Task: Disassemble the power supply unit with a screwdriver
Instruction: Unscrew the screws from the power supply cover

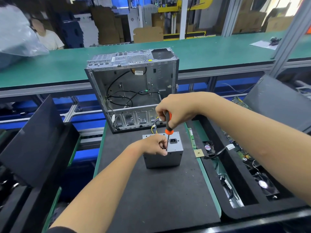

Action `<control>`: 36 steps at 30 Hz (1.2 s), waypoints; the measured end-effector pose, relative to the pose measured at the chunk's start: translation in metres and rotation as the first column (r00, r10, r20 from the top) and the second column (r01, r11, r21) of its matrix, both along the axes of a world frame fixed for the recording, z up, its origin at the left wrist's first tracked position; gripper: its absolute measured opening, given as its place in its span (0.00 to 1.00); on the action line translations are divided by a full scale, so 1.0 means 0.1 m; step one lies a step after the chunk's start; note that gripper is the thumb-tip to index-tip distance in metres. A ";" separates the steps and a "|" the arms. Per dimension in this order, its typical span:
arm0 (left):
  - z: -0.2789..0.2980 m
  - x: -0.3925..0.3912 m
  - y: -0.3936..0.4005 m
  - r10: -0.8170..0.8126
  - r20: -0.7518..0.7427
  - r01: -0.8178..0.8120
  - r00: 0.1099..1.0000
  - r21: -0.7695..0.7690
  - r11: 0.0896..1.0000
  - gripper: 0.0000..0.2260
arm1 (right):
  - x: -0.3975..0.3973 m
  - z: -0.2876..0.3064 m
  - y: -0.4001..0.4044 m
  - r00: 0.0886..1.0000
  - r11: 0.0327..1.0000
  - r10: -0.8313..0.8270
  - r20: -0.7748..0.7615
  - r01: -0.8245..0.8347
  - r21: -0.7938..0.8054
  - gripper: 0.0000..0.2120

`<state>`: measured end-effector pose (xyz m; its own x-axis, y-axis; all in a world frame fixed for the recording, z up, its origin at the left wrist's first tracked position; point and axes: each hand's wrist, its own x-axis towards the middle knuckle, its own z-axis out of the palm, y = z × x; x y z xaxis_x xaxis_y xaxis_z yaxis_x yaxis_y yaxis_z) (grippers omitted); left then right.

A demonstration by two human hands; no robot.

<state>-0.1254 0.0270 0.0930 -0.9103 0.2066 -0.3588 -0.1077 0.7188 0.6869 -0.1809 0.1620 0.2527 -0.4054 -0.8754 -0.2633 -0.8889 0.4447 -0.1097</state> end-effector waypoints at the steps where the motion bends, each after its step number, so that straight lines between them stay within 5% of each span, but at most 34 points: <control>1: -0.01 0.02 0.01 -0.005 -0.029 0.004 1.000 -0.017 1.000 0.08 | -0.01 -0.01 0.00 0.999 0.999 -0.034 0.005 0.034 0.007 0.08; 6: -0.06 0.04 0.06 -0.031 -0.127 0.014 0.991 -0.137 0.991 0.06 | -0.04 0.00 0.01 0.988 0.988 -0.143 0.066 0.139 0.061 0.05; 16: -0.13 0.04 0.12 0.032 -0.200 -0.062 0.979 -0.144 0.988 0.07 | 0.00 0.04 -0.06 0.998 0.995 0.048 0.040 -0.051 0.086 0.08; 18: -0.14 0.05 0.13 0.039 -0.206 -0.069 0.978 -0.144 0.987 0.06 | 0.01 0.01 -0.07 0.999 0.995 -0.011 0.050 0.006 0.102 0.06; 21: -0.14 0.06 0.15 0.039 -0.219 -0.076 0.975 -0.159 0.984 0.04 | 0.00 -0.02 -0.08 0.993 0.985 -0.120 -0.002 0.119 0.127 0.16; 26: -0.10 0.06 0.21 0.052 -0.195 -0.094 0.979 -0.216 0.972 0.06 | 0.01 0.03 0.00 0.998 1.000 0.004 -0.065 -0.002 0.017 0.03; 36: -0.05 0.06 0.25 0.018 -0.196 -0.079 0.980 -0.309 0.948 0.06 | -0.02 -0.05 -0.01 0.995 0.998 -0.045 -0.084 0.048 0.032 0.12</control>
